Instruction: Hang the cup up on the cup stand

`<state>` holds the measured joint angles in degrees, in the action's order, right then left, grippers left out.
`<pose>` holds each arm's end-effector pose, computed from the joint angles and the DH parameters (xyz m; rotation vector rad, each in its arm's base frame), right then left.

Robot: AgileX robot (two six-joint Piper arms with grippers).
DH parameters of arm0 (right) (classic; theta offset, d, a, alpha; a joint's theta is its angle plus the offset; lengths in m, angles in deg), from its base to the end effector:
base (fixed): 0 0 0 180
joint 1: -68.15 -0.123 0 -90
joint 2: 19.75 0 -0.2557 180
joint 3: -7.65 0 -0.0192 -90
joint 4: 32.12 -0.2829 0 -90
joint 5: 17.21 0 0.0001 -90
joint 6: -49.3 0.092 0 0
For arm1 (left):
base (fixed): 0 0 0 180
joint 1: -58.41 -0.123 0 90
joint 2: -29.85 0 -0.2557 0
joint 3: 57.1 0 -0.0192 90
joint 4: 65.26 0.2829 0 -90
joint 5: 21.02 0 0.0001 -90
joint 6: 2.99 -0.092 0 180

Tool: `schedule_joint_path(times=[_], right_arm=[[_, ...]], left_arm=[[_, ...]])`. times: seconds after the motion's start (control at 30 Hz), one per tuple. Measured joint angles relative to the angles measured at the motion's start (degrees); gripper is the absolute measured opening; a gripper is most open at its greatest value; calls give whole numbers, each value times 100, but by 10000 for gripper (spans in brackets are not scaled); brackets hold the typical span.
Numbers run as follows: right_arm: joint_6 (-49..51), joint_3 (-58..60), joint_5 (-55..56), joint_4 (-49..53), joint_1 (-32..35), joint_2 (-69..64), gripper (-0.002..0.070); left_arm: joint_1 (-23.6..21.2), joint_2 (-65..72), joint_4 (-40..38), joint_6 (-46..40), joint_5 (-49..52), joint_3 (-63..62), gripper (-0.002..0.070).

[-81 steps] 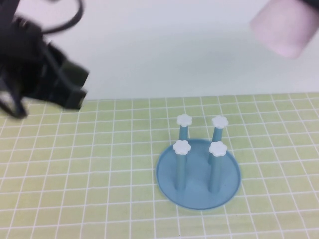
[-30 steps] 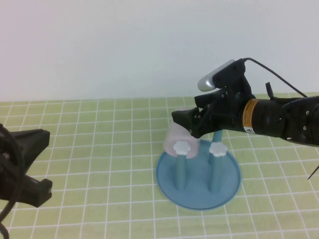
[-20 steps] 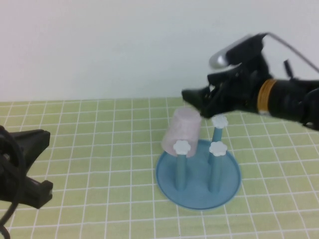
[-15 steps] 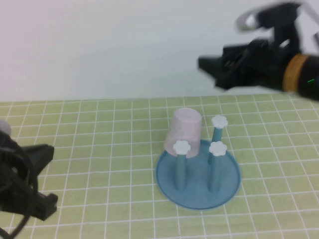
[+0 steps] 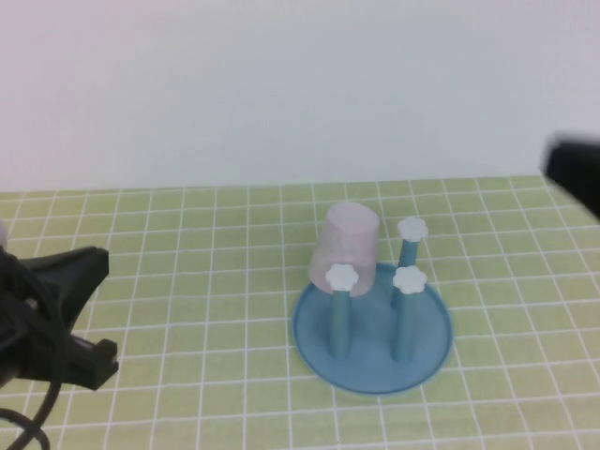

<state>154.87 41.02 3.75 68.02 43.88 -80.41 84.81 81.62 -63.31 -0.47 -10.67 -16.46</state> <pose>0.2088 0.1296 0.3334 -0.5623 1.6543 0.6802 0.1928 -0.0951 0.3107 0.3988 1.7610 -0.3314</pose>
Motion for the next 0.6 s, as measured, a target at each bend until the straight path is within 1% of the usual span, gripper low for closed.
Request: schedule_joint_path(times=[0.13,0.3,0.43,0.6], right_arm=[[11,1134,-65,0,0,978,4],[11,2260,-159,3,0,1989,1],[11,2829,-374,12,0,2591,1],[11,3211,-583,12,0,3056,0]], left_arm=[[0,0,0,0,-75,0,0],[0,0,165,0,-61,0,0],[0,0,254,0,-9,0,0],[0,-13,425,0,-26,82,0]])
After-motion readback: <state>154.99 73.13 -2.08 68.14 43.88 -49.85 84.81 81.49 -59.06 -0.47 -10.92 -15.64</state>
